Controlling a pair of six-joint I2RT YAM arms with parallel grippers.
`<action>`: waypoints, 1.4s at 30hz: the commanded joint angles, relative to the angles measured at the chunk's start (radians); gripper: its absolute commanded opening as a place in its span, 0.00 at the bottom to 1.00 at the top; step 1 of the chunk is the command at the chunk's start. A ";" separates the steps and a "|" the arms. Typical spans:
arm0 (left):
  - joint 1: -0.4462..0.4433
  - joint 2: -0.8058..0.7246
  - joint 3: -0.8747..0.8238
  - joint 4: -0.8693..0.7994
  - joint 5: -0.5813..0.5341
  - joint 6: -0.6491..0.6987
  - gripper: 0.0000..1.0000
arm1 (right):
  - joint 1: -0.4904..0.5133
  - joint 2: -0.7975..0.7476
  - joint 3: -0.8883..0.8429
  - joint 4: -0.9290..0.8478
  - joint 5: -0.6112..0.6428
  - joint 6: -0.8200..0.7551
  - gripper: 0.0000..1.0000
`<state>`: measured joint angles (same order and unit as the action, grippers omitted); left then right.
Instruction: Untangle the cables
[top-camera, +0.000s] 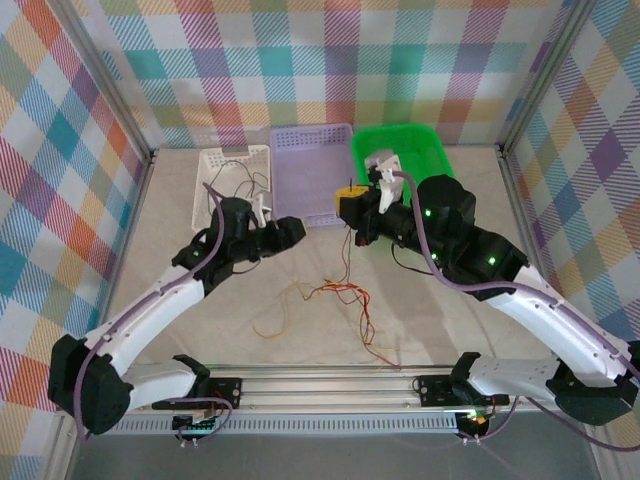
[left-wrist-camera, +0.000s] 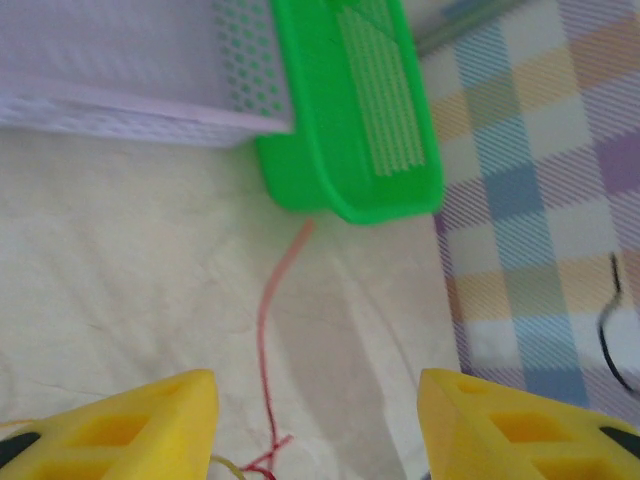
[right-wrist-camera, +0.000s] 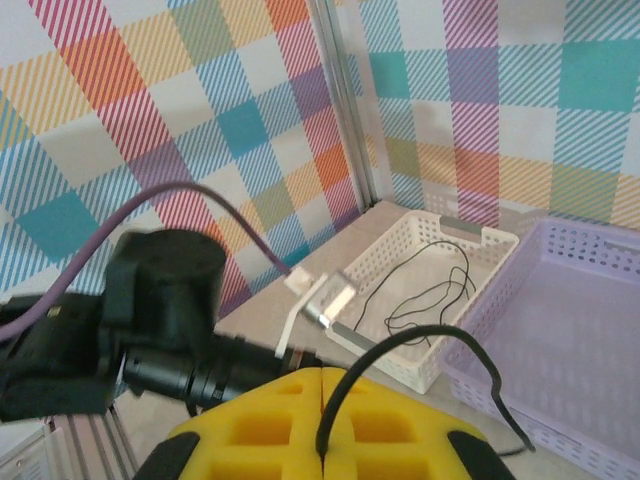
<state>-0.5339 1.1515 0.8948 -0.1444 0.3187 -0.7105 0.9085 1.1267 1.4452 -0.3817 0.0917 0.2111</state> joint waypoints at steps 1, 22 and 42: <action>-0.059 -0.046 -0.064 0.099 0.012 0.018 0.55 | -0.015 0.038 0.095 -0.033 -0.031 -0.033 0.00; -0.252 0.003 -0.163 0.163 0.003 0.116 0.56 | -0.140 0.220 0.301 -0.027 -0.254 0.045 0.00; -0.256 -0.141 -0.330 0.427 -0.168 -0.022 0.62 | -0.142 0.153 0.220 0.030 -0.346 0.123 0.00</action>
<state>-0.7769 1.0515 0.5922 0.1612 0.1707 -0.6903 0.7723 1.3113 1.6772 -0.4038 -0.2268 0.3180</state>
